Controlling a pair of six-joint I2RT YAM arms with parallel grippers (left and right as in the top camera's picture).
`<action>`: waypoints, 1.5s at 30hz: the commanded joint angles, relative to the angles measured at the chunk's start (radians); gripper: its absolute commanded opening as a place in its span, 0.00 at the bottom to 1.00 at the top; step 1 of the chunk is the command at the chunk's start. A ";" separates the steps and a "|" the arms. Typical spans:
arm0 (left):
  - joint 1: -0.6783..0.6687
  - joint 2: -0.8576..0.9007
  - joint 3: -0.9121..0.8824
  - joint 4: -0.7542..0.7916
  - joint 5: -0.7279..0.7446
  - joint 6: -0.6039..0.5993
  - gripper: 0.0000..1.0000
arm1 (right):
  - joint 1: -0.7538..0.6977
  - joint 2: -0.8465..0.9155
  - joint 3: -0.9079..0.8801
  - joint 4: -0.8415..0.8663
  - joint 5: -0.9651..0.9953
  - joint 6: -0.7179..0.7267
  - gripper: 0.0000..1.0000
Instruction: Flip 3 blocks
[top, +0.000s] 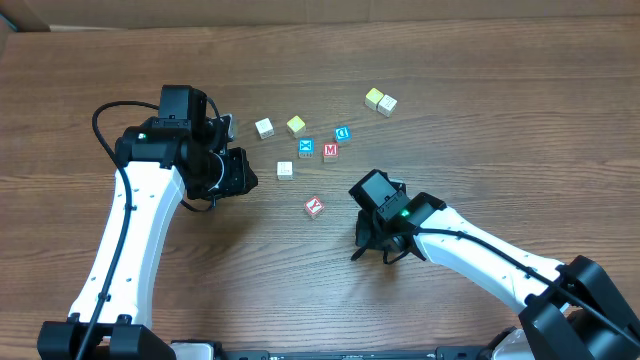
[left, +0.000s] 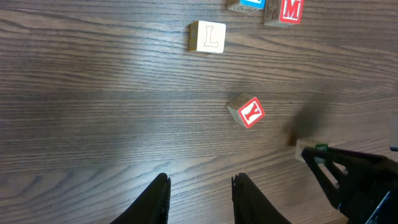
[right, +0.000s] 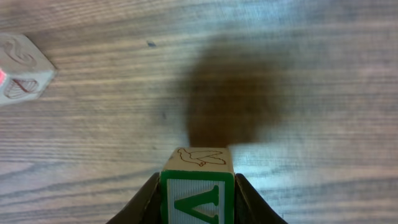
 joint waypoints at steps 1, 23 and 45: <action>-0.005 0.006 0.021 0.002 0.001 0.008 0.27 | 0.001 -0.003 -0.008 0.007 0.009 -0.050 0.04; -0.005 0.006 0.021 0.005 0.001 0.008 0.30 | 0.003 0.012 -0.052 -0.032 -0.014 -0.068 0.26; -0.043 0.006 0.015 0.017 0.046 0.036 0.70 | 0.000 -0.106 0.338 -0.298 0.175 -0.114 0.78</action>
